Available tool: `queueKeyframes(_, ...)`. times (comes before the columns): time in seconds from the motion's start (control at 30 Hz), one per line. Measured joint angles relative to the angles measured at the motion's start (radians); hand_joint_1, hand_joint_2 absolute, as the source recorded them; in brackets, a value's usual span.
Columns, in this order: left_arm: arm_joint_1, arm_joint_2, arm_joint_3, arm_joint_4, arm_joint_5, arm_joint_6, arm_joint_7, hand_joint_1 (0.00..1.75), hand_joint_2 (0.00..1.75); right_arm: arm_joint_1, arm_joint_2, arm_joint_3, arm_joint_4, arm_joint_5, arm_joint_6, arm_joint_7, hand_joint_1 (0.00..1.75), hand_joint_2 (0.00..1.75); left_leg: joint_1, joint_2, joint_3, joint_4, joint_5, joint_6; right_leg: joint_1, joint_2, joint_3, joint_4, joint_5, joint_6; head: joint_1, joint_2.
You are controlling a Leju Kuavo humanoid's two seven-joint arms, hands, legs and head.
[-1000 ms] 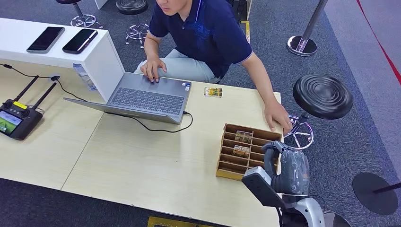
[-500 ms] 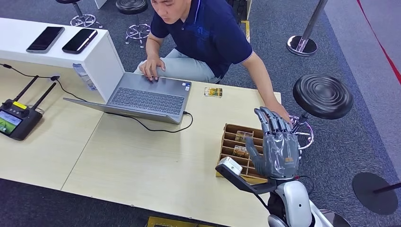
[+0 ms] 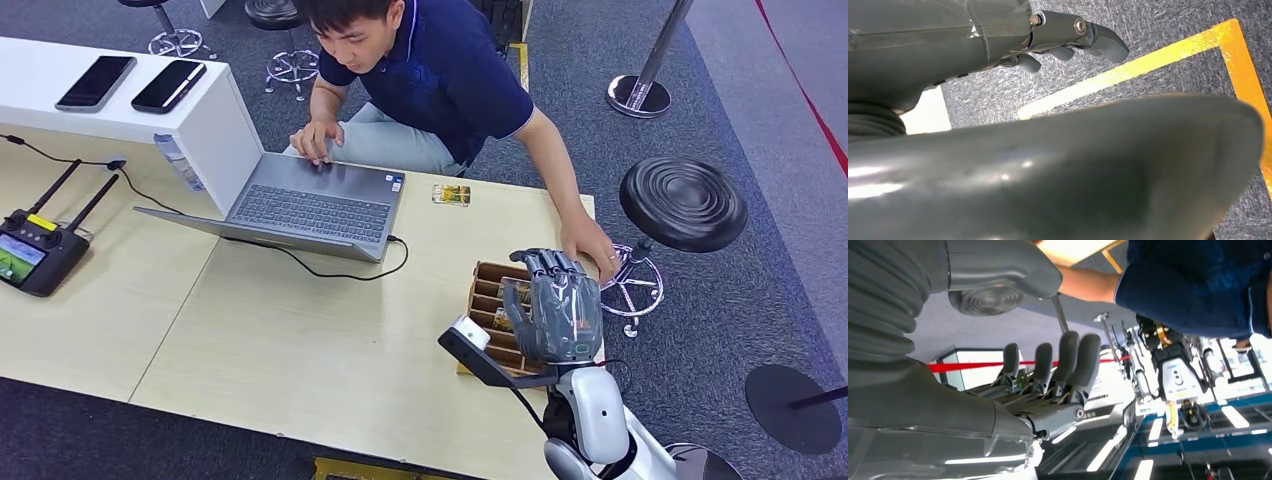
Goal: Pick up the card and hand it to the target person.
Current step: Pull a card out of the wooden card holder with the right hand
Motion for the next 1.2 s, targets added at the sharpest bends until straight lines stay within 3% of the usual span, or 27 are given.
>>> queueKeyframes(0.4,0.001,-0.001,0.000,0.000,0.000,0.001,0.001,0.00,0.00,0.001,0.005,0.019,0.077,-0.033,-0.005,0.002,1.06,1.75,0.000,0.000,0.000,0.000,0.000,0.000,0.000,0.000,0.000,0.000,0.000,0.000,0.000,0.000)
queueKeyframes(1.2,0.002,-0.001,-0.001,0.000,0.000,0.006,0.002,0.00,0.00,0.015,0.013,0.033,0.158,-0.041,-0.015,0.003,1.04,1.75,0.000,0.000,0.000,0.000,0.000,0.000,0.000,0.000,0.000,0.000,0.000,0.000,0.000,0.000)
